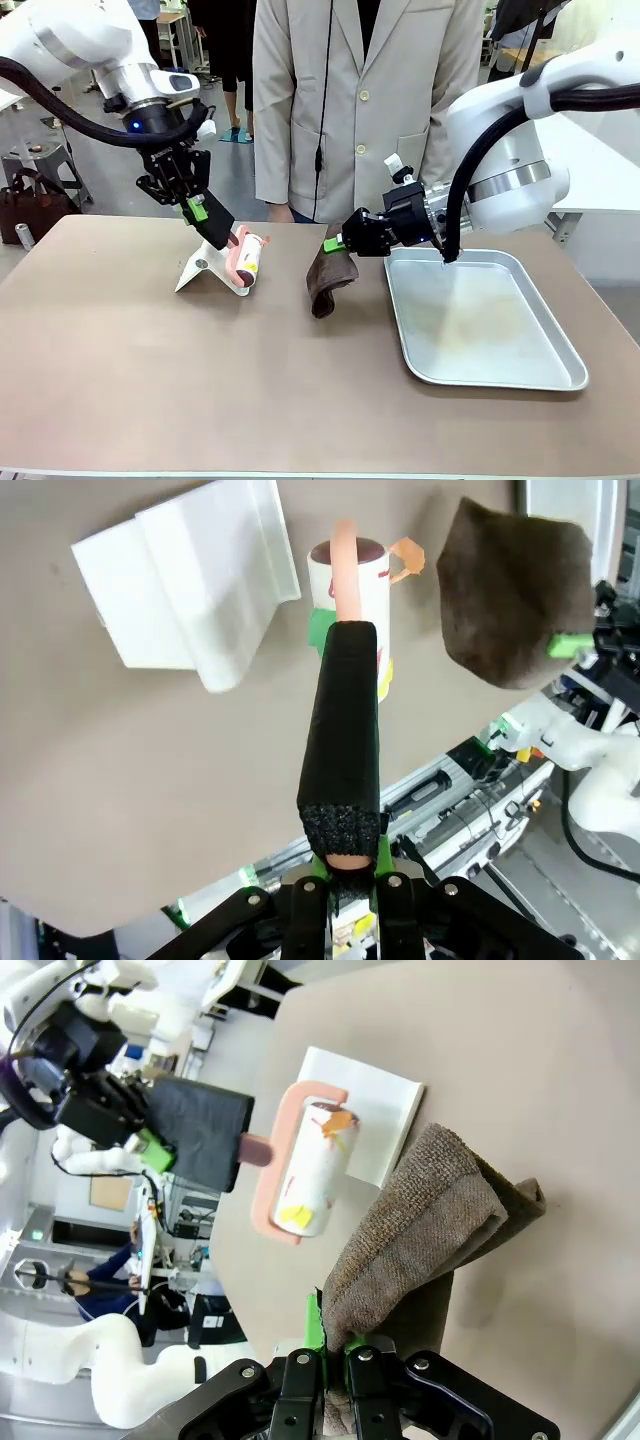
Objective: Clean the surface of the table.
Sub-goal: Return the Lint Roller and towel to their original positions.
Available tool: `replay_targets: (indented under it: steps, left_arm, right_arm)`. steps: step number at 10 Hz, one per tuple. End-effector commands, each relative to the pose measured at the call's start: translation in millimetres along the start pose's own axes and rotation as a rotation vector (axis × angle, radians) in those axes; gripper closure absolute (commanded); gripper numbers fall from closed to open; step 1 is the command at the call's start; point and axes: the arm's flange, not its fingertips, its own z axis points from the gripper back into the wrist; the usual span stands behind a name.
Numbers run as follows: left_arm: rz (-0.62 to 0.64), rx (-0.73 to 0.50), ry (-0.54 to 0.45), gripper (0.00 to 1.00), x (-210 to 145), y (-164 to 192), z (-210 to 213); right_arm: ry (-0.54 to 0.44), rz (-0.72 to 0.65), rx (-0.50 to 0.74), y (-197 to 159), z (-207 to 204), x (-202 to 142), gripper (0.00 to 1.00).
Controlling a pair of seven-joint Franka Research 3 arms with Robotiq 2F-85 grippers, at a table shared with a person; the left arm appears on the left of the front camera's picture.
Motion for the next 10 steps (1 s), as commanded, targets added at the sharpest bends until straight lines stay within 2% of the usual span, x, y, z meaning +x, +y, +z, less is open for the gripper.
replay_targets:
  steps: [1, 3, 10]
  left_arm:
    - [0.036, 0.019, -0.015, 0.84, 15.6, -1.7, 4.2]
    - [0.019, 0.021, -0.03, 0.84, 27.1, 0.7, -2.6]
    - [0.125, 0.006, -0.026, 0.84, 43.8, 24.8, -7.7]
  right_arm:
    - [-0.028, 0.039, 0.029, 1.3, -2.1, -10.6, 0.93]
    - [-0.028, 0.045, 0.028, 1.5, -0.1, -13.0, 0.93]
    - [-0.05, 0.027, 0.033, -5.3, 4.6, -13.0, 0.93]
